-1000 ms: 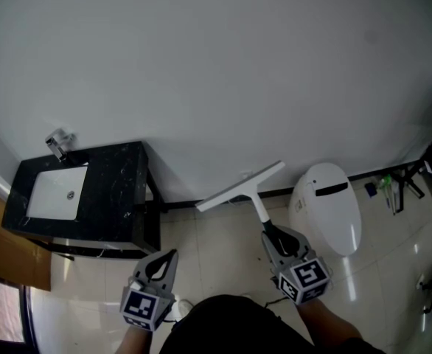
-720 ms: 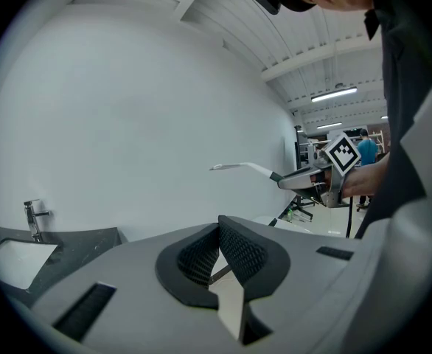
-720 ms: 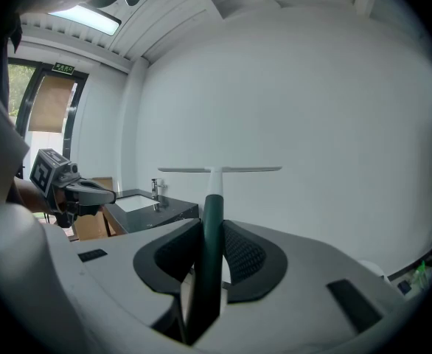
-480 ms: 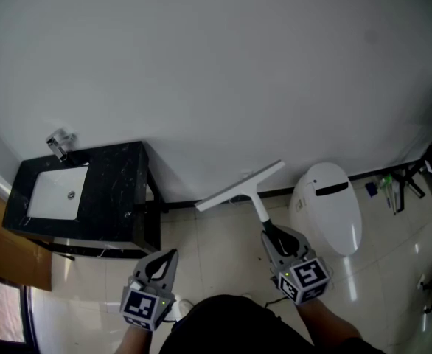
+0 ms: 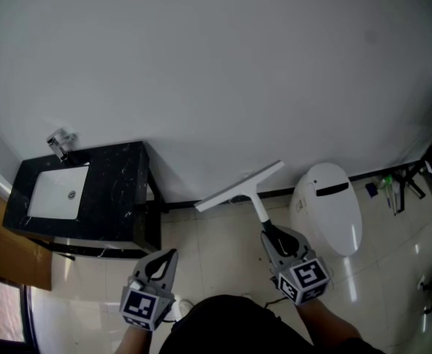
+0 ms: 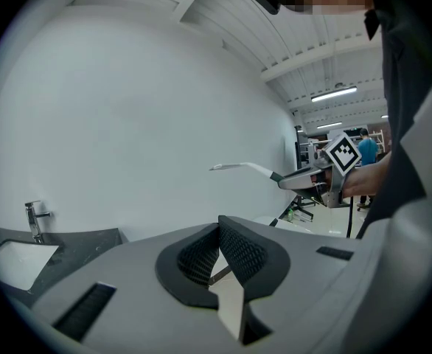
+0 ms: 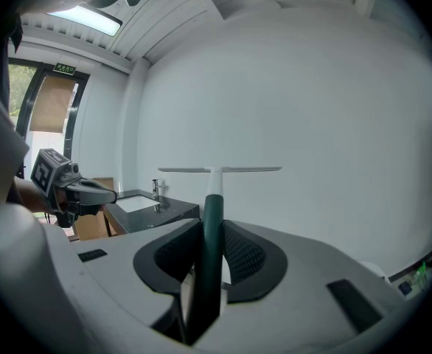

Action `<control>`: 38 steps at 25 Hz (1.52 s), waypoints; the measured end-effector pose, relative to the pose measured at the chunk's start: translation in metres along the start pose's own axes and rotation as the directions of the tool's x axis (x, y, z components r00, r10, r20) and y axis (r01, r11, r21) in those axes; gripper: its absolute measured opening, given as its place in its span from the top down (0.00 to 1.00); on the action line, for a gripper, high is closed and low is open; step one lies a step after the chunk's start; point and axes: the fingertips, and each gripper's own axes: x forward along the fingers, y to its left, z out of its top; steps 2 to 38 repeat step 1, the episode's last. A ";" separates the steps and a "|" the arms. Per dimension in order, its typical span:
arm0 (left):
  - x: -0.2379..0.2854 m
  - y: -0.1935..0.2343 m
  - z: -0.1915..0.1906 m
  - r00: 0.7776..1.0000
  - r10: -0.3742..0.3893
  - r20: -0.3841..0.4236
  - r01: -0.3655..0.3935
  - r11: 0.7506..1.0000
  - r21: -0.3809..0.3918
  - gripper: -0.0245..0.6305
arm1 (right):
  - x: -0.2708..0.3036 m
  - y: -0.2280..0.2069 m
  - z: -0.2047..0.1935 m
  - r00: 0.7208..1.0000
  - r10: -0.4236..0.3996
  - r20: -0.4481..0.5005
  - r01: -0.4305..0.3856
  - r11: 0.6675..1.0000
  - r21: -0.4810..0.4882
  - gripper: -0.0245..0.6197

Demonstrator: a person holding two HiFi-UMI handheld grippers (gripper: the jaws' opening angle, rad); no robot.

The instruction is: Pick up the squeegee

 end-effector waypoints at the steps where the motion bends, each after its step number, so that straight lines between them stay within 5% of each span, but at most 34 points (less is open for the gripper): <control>1: 0.000 0.000 0.000 1.000 0.001 0.000 -0.001 1.000 -0.002 0.96 | 0.000 0.000 0.001 1.000 -0.002 0.001 0.002 1.000 0.000 0.81; 38: 0.000 0.000 0.000 1.000 0.001 0.000 -0.001 1.000 -0.002 0.96 | 0.000 0.000 0.001 1.000 -0.002 0.001 0.002 1.000 0.000 0.81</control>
